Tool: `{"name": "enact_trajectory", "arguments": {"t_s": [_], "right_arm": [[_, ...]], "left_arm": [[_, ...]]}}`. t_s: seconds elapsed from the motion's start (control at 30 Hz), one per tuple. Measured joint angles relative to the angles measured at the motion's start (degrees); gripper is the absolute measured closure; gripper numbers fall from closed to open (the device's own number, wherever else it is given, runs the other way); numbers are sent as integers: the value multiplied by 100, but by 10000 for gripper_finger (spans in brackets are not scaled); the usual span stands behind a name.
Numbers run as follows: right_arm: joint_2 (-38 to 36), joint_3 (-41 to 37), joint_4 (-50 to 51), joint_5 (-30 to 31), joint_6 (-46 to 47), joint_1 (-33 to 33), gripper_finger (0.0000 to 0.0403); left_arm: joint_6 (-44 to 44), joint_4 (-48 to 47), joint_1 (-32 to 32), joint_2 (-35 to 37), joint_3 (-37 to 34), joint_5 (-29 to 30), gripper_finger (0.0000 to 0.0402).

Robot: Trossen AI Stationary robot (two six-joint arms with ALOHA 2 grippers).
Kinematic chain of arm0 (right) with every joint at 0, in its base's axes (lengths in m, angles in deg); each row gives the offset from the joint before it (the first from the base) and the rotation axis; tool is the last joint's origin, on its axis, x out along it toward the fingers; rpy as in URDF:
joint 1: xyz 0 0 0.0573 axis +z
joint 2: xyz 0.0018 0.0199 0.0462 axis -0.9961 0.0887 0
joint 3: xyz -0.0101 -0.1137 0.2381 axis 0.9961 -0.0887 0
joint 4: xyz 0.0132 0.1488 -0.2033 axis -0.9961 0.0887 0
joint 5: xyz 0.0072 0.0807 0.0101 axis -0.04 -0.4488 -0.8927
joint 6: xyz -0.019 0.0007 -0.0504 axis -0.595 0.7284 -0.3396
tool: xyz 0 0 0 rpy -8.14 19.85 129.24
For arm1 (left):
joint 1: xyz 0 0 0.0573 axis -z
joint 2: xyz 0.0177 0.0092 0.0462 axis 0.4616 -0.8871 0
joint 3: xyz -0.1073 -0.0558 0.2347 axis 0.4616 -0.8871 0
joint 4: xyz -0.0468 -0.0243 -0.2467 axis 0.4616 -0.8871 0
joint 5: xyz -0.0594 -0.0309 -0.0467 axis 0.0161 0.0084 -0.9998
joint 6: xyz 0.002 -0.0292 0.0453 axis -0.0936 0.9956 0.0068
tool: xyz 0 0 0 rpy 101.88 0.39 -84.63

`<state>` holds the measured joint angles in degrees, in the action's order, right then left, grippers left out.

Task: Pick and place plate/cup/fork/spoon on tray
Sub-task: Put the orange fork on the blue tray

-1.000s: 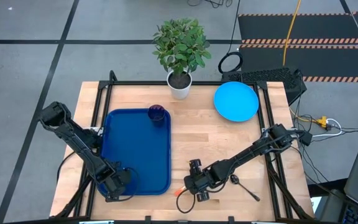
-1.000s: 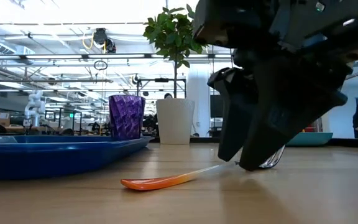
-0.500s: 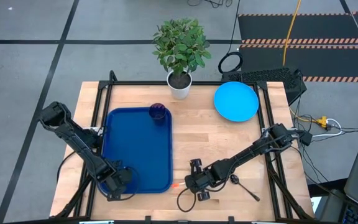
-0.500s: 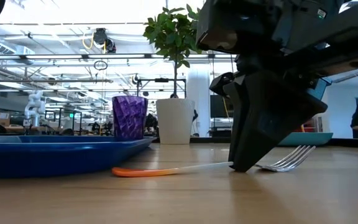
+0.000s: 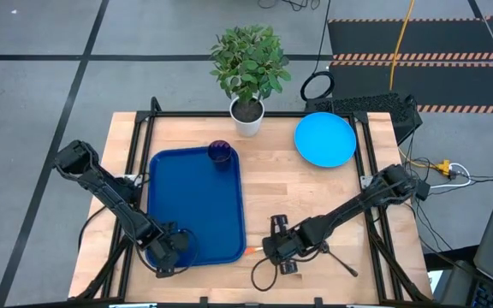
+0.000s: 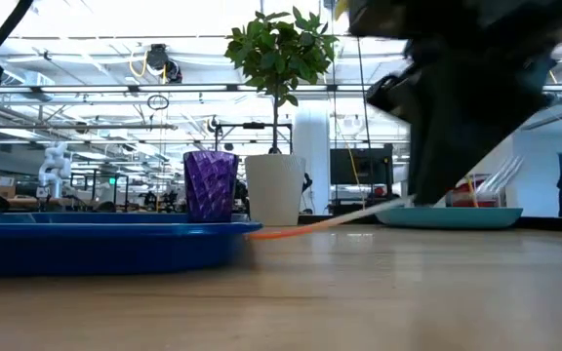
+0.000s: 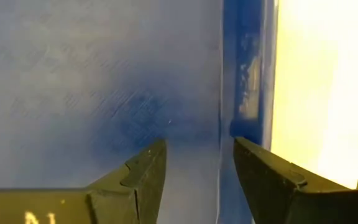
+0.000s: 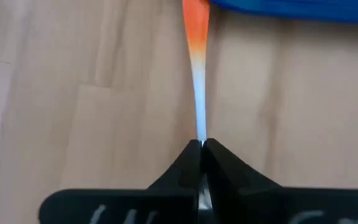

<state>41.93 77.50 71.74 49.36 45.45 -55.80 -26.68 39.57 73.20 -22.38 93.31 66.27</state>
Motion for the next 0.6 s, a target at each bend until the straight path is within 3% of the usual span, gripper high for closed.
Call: {"name": "enact_trajectory", "arguments": {"t_s": [0.23, 0.4, 0.6], "right_arm": [[-886, 2, 1096, 782, 616, 296, 402], [-1422, 7, 1066, 1397, 633, 510, 402], [-1698, 9, 1055, 1727, 571, 631, 403]], "left_arm": [[-20, 33, -5, 0, 2, 254, 213], [22, 446, -125, -17, 4, 544, 213], [22, 1059, -276, -15, 7, 897, 213]]}}
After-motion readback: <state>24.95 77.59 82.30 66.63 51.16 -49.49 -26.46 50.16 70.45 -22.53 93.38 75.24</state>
